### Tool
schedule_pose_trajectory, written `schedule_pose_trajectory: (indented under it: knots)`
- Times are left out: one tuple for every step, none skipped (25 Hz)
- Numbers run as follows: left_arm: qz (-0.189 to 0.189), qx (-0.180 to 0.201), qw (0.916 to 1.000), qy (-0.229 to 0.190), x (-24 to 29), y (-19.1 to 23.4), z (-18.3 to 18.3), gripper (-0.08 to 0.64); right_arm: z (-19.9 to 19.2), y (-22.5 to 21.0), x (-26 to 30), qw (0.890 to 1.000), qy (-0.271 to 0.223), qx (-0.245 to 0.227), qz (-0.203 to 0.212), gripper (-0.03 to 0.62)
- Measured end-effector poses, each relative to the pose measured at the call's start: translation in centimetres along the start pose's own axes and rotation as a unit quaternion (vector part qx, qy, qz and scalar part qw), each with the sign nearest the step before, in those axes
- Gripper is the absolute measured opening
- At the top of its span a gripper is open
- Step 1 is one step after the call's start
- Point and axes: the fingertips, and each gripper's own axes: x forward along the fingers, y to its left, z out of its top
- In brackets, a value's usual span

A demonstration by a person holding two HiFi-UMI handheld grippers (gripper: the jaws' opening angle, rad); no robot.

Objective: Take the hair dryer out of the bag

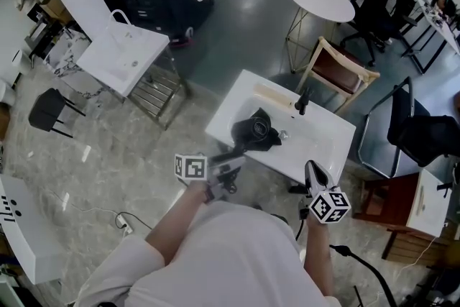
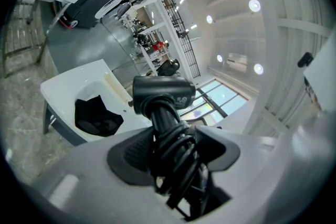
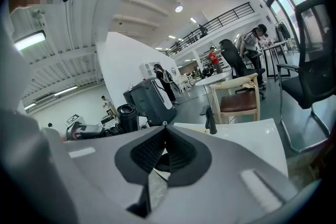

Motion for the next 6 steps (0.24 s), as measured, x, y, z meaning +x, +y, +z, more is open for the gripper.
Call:
schedule_pose_trajectory:
  knots:
    - [-0.001,0.000,1.0000,0.000,-0.05,0.02,0.04,0.245,-0.03,0.08,0.07,1.000,0.000,0.000,0.000,0.005]
    - [-0.001,0.001,1.0000,0.000,-0.09,0.04,0.08,0.245,-0.07,0.18,0.14,1.000,0.000,0.000,0.001,0.005]
    - [-0.002,0.001,1.0000,-0.001,-0.14,0.05,0.10,0.245,-0.10,0.29,0.22,1.000,0.000,-0.001,0.002,0.005]
    - [-0.003,0.001,1.0000,-0.001,-0.16,0.06,0.11,0.245,-0.11,0.39,0.30,1.000,0.001,-0.001,0.003,0.005]
    - [-0.003,0.001,1.0000,-0.001,-0.17,0.08,0.12,0.245,-0.09,0.48,0.37,1.000,0.001,-0.002,0.004,0.005]
    - [-0.004,0.001,1.0000,-0.002,-0.18,0.09,0.13,0.245,-0.06,0.57,0.43,1.000,0.001,-0.003,0.005,0.005]
